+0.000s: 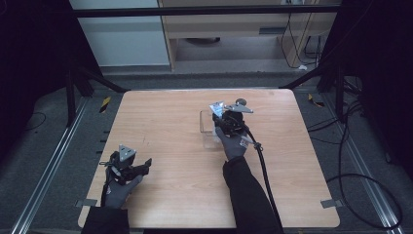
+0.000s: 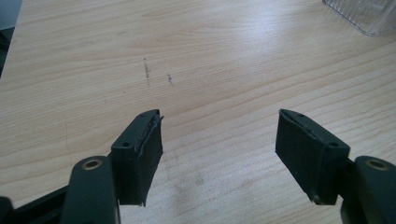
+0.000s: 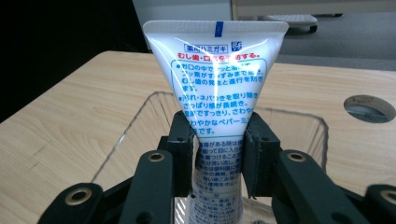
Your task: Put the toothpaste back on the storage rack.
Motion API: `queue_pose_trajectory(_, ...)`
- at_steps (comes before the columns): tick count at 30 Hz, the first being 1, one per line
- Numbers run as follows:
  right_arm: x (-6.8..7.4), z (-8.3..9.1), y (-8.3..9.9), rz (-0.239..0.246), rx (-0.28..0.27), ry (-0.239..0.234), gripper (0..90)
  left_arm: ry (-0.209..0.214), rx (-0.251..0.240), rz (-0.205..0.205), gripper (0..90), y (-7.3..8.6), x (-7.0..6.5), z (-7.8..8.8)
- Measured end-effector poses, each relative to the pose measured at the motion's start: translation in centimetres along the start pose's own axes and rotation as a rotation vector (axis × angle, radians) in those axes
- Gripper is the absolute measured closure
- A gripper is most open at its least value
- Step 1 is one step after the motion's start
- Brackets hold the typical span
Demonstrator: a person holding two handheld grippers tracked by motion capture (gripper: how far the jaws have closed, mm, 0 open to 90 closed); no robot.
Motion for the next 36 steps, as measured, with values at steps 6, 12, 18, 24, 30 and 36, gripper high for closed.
queue_pose_trajectory(6,0.0,0.0,0.6,0.030,0.043,0.017,63.6,-0.001,0.002,-0.003,30.8,0.0,0.0,0.0)
queue_pose_trajectory(12,0.3,0.0,0.6,0.044,0.057,0.011,60.9,-0.001,0.003,-0.003,30.8,0.0,0.0,0.0)
queue_pose_trajectory(18,0.4,0.5,0.5,0.045,0.050,0.009,56.1,0.000,0.003,-0.003,30.7,0.0,0.0,0.0)
queue_pose_trajectory(24,0.4,1.9,0.1,0.071,-0.007,0.006,48.1,0.000,0.003,-0.005,30.7,0.0,-0.1,0.0)
queue_pose_trajectory(30,0.5,4.2,-1.0,0.064,-0.070,-0.027,38.4,-0.002,0.002,-0.005,30.7,0.0,-0.2,0.0)
queue_pose_trajectory(36,0.3,6.8,-0.9,0.119,-0.084,0.001,29.3,-0.002,0.005,-0.006,30.7,0.0,-0.2,0.0)
Point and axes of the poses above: each handheld gripper's, and its own axes: z roughly backward along the jaws, y roughly out of its underside, x roughly to its left, the point moved 1 cm from there along -z, roughly forward along the jaws, and after that the axes turned 1 degree about -y, right-handed, at the moved point
